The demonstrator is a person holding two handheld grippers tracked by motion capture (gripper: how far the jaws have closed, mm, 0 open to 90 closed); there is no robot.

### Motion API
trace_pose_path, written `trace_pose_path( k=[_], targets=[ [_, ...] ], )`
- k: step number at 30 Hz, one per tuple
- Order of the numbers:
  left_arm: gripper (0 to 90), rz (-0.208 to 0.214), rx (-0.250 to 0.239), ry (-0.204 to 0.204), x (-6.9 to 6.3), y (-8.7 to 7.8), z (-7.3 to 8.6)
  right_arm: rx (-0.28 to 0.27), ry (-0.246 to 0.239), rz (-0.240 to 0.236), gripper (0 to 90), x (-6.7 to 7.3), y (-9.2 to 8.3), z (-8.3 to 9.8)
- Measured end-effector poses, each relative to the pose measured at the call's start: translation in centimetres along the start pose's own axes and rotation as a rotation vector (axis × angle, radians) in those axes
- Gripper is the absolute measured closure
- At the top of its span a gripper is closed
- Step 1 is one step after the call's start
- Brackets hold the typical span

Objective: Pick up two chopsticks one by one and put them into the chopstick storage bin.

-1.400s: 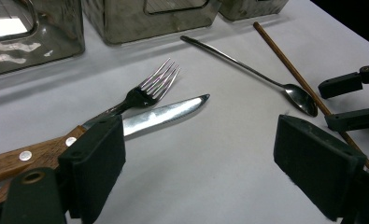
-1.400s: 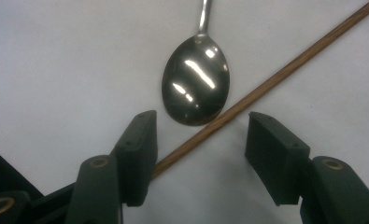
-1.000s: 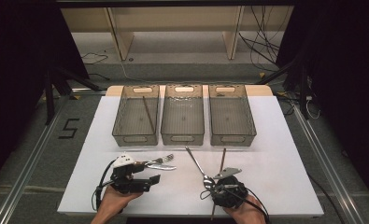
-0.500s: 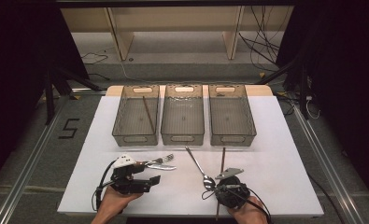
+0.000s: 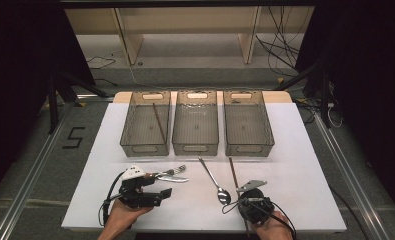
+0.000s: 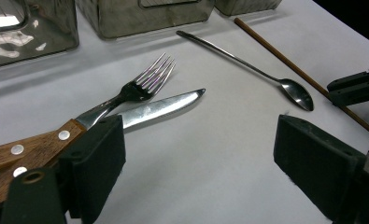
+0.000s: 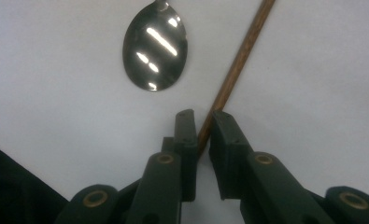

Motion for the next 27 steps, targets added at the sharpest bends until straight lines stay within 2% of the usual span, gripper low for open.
trace_pose_path(
  k=[4, 10, 22, 27],
  targets=[
    [16.6, 0.001, 0.0, -0.001, 0.0, 0.0, 0.0, -0.007, 0.006, 0.025, 83.9, -0.1, -0.1, 0.3],
    [16.5, 0.002, 0.001, -0.001, 0.0, 0.0, 0.0, -0.01, 0.009, 0.032, 85.9, -0.3, -0.1, 0.4],
    [16.6, 0.004, -0.002, -0.006, 0.2, 0.0, 0.0, -0.046, 0.032, 0.018, 86.3, -0.8, 0.0, 0.5],
    [16.6, 0.002, 0.0, -0.01, 0.3, 0.0, 0.0, -0.077, 0.042, 0.009, 86.3, -1.1, -0.5, 0.4]
  ],
)
Point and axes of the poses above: each handheld gripper's, and its own axes: y roughly forward along the jaws, z roughly out of its underside, x roughly to its left, the point moved 2 cm from there along y, roughly forward along the jaws, and after that the axes turned 1 degree about z, right-handed, at the moved point
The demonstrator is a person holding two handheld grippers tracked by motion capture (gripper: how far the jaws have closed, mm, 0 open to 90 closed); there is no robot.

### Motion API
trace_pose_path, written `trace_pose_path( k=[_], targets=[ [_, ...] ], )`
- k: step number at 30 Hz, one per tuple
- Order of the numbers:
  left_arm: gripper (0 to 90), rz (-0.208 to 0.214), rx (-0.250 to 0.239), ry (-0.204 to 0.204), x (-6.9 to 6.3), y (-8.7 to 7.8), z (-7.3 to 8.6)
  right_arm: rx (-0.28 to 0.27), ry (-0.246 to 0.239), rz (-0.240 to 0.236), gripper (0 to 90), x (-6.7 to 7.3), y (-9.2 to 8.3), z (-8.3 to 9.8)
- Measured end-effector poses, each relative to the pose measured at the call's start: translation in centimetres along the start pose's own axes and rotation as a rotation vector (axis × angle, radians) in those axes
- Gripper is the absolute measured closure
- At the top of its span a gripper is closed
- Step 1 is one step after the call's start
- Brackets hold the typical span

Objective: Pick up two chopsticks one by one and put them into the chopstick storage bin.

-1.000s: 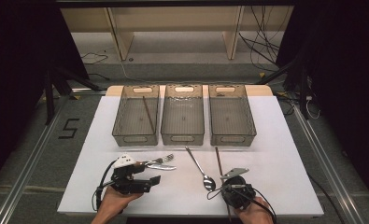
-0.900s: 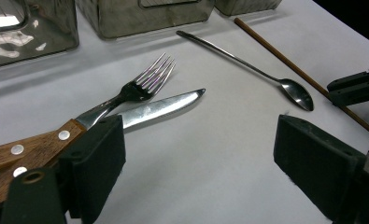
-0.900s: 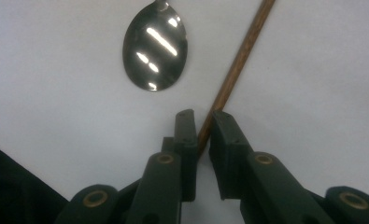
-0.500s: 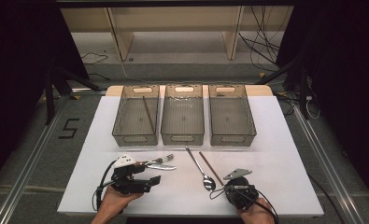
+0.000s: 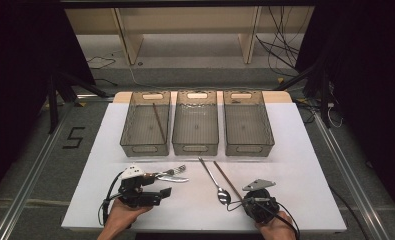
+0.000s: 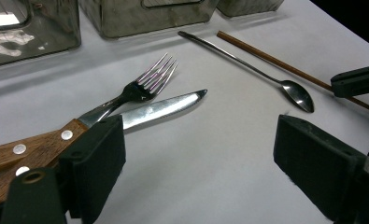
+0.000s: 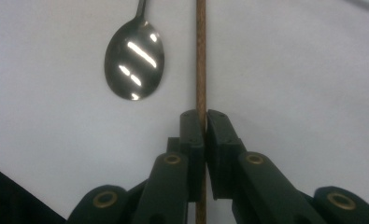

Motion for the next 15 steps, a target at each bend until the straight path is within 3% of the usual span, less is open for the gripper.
trace_pose_path(
  k=[15],
  targets=[
    [16.7, 0.028, 0.007, -0.012, -0.43, 0.43, -0.08, -0.072, 0.015, -0.025, 86.4, -0.48, -1.02, -0.36]
  ],
)
Point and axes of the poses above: each handheld gripper's, and its own axes: y roughly forward along the jaws, z roughly out of its underside, x roughly to its left, the point moved 2 cm from there along y, roughly forward along the jaws, and after that the axes turned 1 degree about z, right-handed, at the moved point
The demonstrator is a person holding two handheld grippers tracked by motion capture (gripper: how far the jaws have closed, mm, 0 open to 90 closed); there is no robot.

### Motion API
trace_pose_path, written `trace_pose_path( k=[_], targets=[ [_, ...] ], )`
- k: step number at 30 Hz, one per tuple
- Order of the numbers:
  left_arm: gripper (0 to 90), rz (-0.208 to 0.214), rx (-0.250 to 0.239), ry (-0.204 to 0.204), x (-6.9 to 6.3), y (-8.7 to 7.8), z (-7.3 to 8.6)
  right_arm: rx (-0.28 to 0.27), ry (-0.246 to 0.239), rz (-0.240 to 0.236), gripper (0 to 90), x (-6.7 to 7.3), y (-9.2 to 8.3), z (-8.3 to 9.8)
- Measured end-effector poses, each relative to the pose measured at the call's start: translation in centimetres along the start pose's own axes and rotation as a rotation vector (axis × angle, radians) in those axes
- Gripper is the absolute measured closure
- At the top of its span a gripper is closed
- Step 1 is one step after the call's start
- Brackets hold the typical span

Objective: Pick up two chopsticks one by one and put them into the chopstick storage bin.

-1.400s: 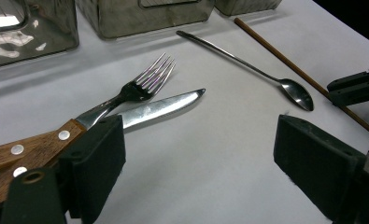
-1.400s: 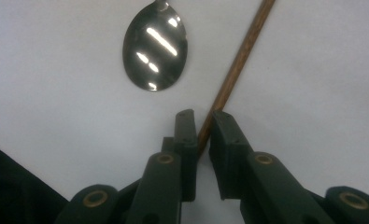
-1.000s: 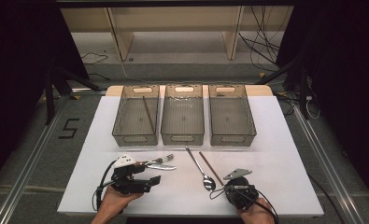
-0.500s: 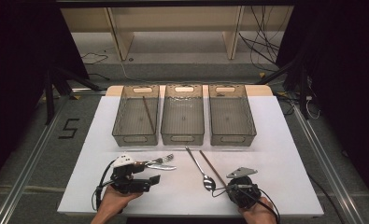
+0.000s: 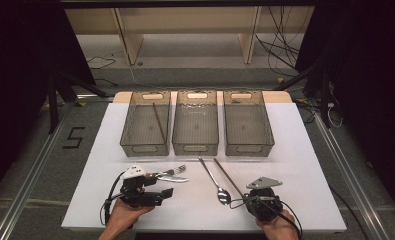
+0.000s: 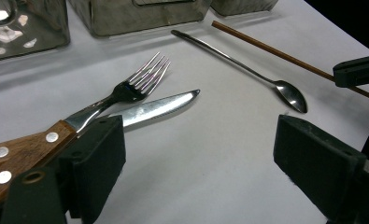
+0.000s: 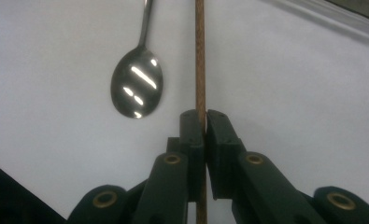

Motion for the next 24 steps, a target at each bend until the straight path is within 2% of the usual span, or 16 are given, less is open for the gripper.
trace_pose_path(
  k=[5, 11, 16, 19, 24],
  targets=[
    [16.7, 0.043, -0.006, -0.022, -0.7, 0.5, -0.3, -0.049, -0.002, -0.021, 86.4, 0.3, -0.7, -0.4],
    [16.8, 0.102, -0.003, -0.024, -2.2, 1.3, -1.1, -0.136, -0.03, -0.057, 86.3, 1.4, -1.7, -1.6],
    [17.4, 0.166, -0.009, -0.05, -3.2, 2.2, -2.4, -0.212, -0.05, -0.089, 86.3, 2.5, -2.3, -2.8],
    [18.5, 0.191, -0.013, -0.061, -3.7, 2.7, -3.2, -0.247, -0.055, -0.121, 86.3, 3.2, -2.3, -3.6],
    [19.9, 0.221, -0.026, -0.096, -4.0, 3.2, -4.6, -0.281, -0.084, -0.143, 86.3, 4.4, -2.3, -4.5]
  ],
)
Point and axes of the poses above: each handheld gripper's, and its own axes: y roughly forward along the jaws, z roughly out of its underside, x roughly to its left, the point moved 2 cm from there along y, roughly forward along the jaws, and after that the axes turned 1 degree about z, right-handed, at the moved point
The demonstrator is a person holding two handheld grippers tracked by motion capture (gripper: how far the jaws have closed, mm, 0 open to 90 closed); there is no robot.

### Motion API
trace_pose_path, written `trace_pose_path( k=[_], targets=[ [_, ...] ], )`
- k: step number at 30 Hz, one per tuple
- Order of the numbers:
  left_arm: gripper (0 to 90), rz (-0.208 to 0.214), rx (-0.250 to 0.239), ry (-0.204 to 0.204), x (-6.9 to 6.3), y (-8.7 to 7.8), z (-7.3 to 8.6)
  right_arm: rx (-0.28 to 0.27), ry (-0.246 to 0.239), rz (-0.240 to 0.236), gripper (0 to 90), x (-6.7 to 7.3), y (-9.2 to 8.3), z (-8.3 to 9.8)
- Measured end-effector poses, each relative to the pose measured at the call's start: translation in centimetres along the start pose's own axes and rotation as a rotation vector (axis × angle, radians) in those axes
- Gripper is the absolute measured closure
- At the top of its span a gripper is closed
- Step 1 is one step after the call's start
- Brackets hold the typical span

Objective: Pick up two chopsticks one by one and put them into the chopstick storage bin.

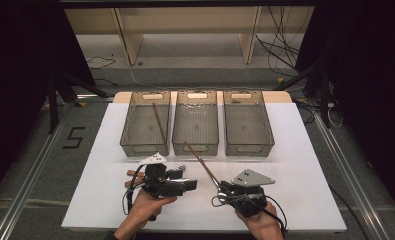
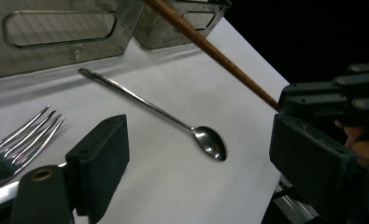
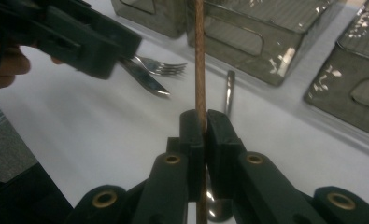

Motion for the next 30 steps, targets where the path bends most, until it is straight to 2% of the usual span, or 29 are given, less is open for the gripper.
trace_pose_path(
  k=[5, 11, 21, 27, 30],
  targets=[
    [22.6, 0.04, -0.022, -0.055, -0.1, 0.3, -0.8, -0.046, -0.013, -0.018, 86.3, 0.8, 0.1, -0.4],
    [29.4, 0.079, -0.037, -0.077, -0.5, 0.7, -1.4, -0.069, -0.032, -0.037, 86.3, 1.7, 0.6, -0.6],
    [51.2, 0.134, -0.067, -0.103, -1.0, 0.7, -1.9, -0.115, -0.052, -0.043, 86.2, 2.6, 0.6, -0.9],
    [63.9, 0.183, -0.08, -0.145, -0.7, 0.9, -1.9, -0.13, -0.056, -0.046, 86.2, 2.7, 0.5, -0.8],
    [70.5, 0.202, -0.086, -0.153, -0.5, 0.7, -2.0, -0.143, -0.056, -0.048, 86.2, 2.8, 0.3, -0.8]
  ],
)
Point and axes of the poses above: each handheld gripper's, and its own axes: y roughly forward along the jaws, z roughly out of its underside, x roughly to its left, the point moved 2 cm from there along y, roughly forward along the jaws, and after that the axes turned 1 degree about z, right-handed, at the moved point
